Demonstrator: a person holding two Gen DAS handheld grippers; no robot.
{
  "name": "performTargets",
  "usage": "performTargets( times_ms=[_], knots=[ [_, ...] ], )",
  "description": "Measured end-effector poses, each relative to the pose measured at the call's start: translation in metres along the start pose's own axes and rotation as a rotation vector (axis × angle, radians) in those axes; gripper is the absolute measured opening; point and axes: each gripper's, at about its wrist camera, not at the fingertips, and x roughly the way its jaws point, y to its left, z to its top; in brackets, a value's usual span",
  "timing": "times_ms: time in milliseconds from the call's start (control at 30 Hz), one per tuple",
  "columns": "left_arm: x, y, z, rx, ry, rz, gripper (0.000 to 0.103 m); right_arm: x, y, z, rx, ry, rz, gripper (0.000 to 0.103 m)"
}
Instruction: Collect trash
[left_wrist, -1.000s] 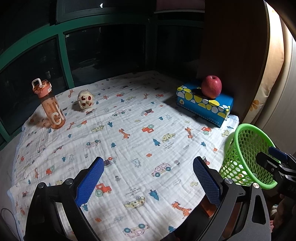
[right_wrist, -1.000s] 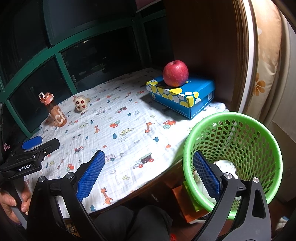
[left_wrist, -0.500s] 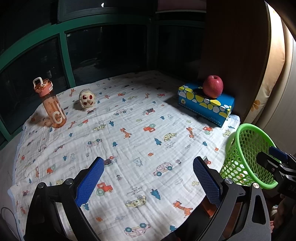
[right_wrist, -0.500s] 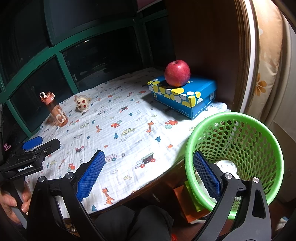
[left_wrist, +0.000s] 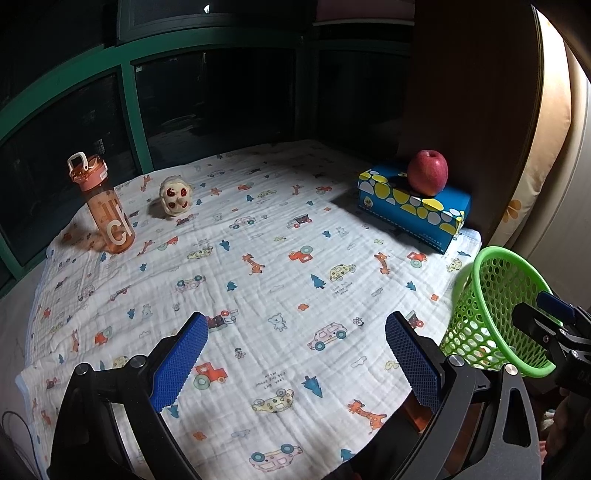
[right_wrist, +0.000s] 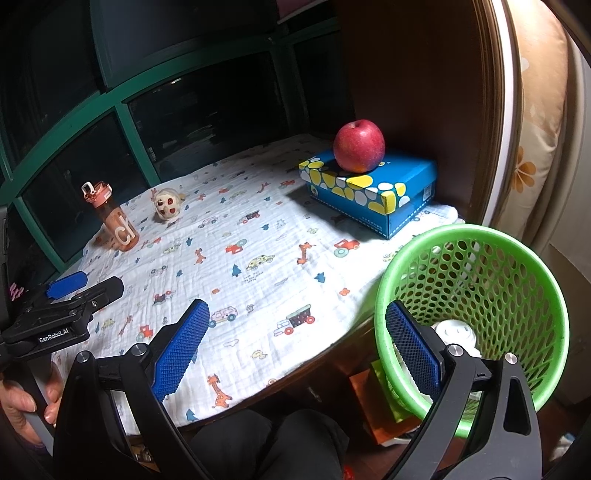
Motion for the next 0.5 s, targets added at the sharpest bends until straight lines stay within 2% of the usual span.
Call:
performTargets(
  times_ms=[500],
  knots=[
    [0.0013, 0.0026, -0.0014, -0.013, 0.004, 0.005, 0.094, 0.0019, 0.0009, 0.0008, -0.008, 0.001, 0.009, 0.095]
  ],
)
